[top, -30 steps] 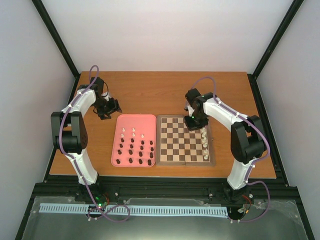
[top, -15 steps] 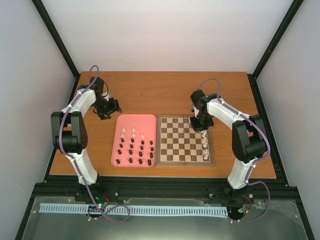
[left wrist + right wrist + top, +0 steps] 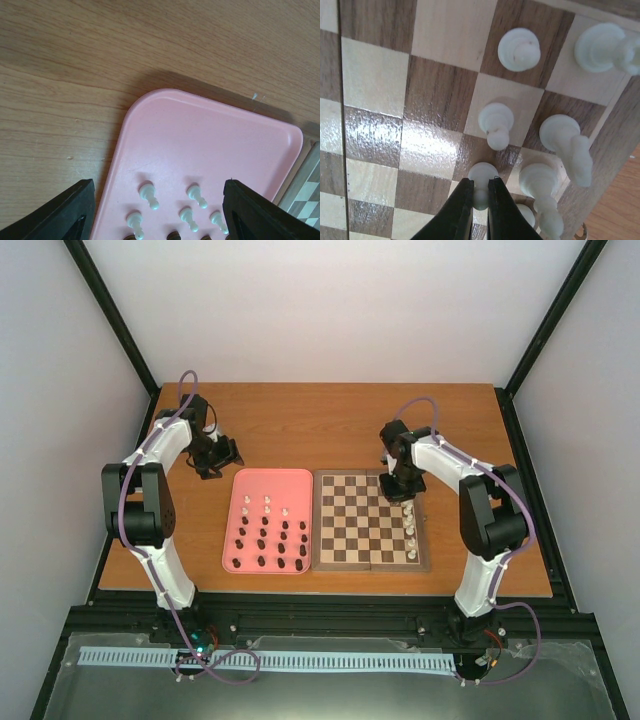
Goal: Set up the chess pieces on the board
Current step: Place the chess piece on the chessboard.
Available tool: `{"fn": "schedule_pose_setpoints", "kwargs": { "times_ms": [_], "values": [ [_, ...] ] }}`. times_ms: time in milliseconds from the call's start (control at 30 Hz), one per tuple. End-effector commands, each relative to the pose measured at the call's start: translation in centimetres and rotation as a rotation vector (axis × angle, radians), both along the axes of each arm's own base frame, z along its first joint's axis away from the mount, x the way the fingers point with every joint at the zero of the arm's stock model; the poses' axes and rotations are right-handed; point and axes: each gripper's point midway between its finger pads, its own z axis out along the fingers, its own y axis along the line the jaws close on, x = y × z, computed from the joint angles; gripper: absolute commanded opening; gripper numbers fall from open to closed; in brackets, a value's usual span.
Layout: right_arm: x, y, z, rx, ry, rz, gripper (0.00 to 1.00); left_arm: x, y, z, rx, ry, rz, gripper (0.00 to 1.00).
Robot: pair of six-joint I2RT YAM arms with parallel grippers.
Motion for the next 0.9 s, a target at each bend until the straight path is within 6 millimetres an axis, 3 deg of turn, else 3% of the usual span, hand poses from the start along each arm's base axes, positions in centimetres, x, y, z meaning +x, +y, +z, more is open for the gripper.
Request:
{"fn": "schedule_pose_setpoints", "kwargs": {
  "times_ms": [0, 167, 467, 633, 867],
  "values": [
    [1.0, 0.2, 0.1, 0.011, -0.017, 0.001, 0.05, 0.2, -0.1, 0.6, 0.003, -0.019, -0.021, 0.79],
    [1.1, 0.2, 0.0, 0.011, -0.013, 0.000, 0.07, 0.2, -0.1, 0.5, 0.004, -0.017, -0.021, 0.79],
    [1.1, 0.4, 0.8, 0.034, -0.030, 0.000, 0.19, 0.2, -0.1, 0.6, 0.006, -0.021, -0.022, 0.79],
    [1.5, 1.2, 2.9, 0.077, -0.070, 0.012, 0.26, 0.2, -0.1, 0.7, 0.006, -0.023, -0.021, 0.79],
    [1.8, 3.6, 8.0, 0.112, -0.167, 0.056, 0.36, 0.1, -0.1, 0.9, 0.005, -0.027, -0.020, 0.79]
  ]
}}
